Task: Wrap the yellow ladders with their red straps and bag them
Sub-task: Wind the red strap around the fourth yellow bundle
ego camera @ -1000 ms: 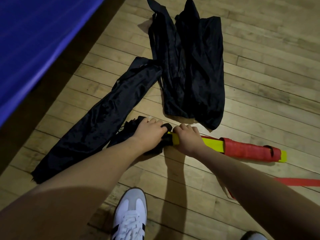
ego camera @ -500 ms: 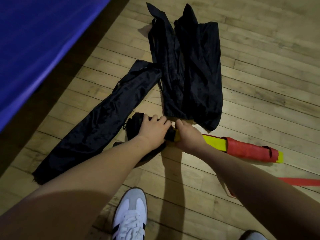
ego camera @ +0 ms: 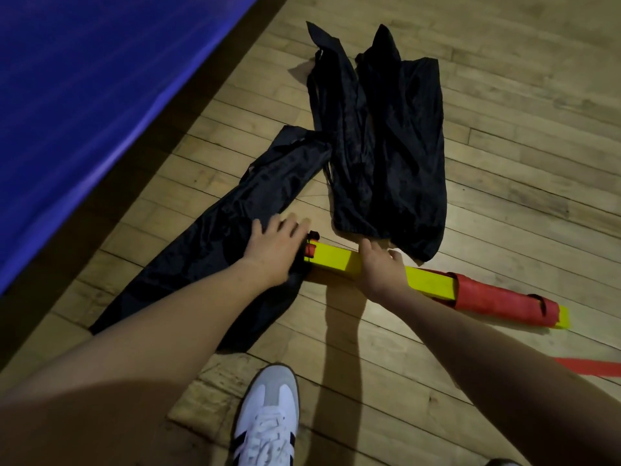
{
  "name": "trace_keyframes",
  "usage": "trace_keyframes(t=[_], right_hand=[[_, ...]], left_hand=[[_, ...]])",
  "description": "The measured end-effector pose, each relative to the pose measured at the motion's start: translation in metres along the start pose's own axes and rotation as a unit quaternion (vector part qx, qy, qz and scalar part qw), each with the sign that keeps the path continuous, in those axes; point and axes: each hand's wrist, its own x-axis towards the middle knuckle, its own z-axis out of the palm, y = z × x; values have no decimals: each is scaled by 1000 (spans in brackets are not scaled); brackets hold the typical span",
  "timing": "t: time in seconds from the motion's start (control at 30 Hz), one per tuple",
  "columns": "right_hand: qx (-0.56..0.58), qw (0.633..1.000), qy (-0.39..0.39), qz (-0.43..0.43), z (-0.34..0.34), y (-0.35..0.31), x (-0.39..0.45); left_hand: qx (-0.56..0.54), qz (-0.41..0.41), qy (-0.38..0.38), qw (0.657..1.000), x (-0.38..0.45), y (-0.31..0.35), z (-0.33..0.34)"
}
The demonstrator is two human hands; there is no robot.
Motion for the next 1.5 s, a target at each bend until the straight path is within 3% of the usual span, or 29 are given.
trace_keyframes(t=[0.07,0.17,0.27,0.53,0.7,0.87,1.03,1.27,1.5], right_hand=[[-16,1000,-16,-1,2,0,1],[-49,998,-37,-9,4,-6,6],[-35,997,-29,-68,4,-23,16],[21,993,-18,-116,12,-57,32],[29,989,-10,-144,17,-53,30],[21,990,-7,-136,20,-49,31],[32,990,-15,-136,15,-52,36],[52,991,-3,-125,-12,-43,37],[26,999,-3,-44,-13,-48,47]], left_hand=[[-39,-1,-29,999,0,5,1],[-58,-90,-89,990,-2,0,9],[-42,-104,-113,987,-7,-7,21],[-28,-88,-53,994,-1,-19,12],[-60,5,-16,998,14,-8,15],[-20,-11,-45,999,26,-3,20],[-3,-10,-16,1000,22,-15,22],[74,-88,36,993,10,-57,-1],[81,-86,82,990,17,-56,-34]])
